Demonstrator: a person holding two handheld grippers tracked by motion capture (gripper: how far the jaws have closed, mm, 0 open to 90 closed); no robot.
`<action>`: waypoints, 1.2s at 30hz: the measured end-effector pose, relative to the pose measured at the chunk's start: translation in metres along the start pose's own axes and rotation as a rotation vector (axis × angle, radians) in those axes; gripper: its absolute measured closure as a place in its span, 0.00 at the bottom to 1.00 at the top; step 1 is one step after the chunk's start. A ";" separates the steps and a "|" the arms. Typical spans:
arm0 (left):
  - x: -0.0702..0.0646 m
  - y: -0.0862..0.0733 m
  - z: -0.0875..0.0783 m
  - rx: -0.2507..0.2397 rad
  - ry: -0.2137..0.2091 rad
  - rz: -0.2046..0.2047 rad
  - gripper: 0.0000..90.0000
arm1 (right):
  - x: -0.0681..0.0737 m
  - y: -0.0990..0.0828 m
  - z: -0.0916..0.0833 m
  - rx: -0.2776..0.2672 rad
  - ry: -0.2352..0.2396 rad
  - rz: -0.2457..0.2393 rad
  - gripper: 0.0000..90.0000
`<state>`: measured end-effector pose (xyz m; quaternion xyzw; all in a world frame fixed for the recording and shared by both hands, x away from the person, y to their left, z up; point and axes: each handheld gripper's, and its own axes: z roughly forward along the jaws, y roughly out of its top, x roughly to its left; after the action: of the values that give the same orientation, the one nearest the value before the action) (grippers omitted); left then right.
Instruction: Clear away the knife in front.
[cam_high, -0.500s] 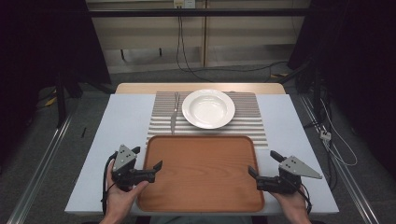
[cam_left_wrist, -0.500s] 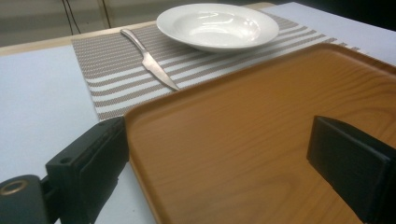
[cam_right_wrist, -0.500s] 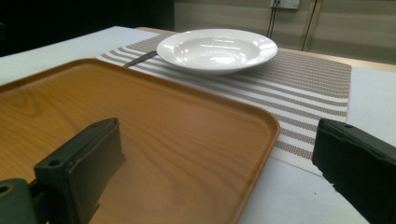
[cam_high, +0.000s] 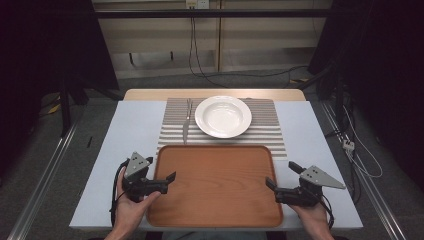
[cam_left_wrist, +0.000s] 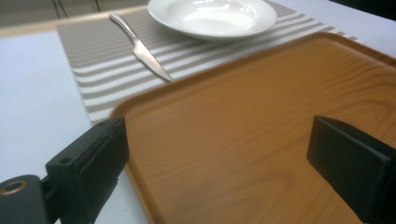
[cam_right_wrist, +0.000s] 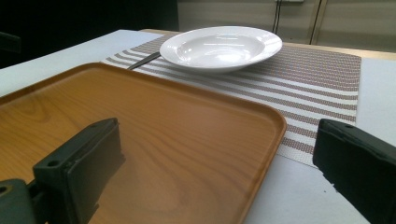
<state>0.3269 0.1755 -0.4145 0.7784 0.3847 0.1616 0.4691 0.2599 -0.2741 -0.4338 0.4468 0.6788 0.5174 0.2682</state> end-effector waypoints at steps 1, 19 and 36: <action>-0.001 0.001 0.000 0.006 0.005 0.017 0.07 | 0.000 0.000 0.000 -0.001 0.004 -0.003 0.02; 0.007 0.033 0.026 0.025 -0.012 0.048 0.07 | 0.002 0.000 0.002 0.024 -0.018 -0.041 0.02; 0.021 0.059 0.052 0.098 0.039 0.035 0.09 | 0.003 0.000 0.003 0.032 -0.016 -0.048 0.02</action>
<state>0.3991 0.1442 -0.3930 0.8035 0.3878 0.1660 0.4200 0.2607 -0.2697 -0.4349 0.4386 0.6954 0.4963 0.2790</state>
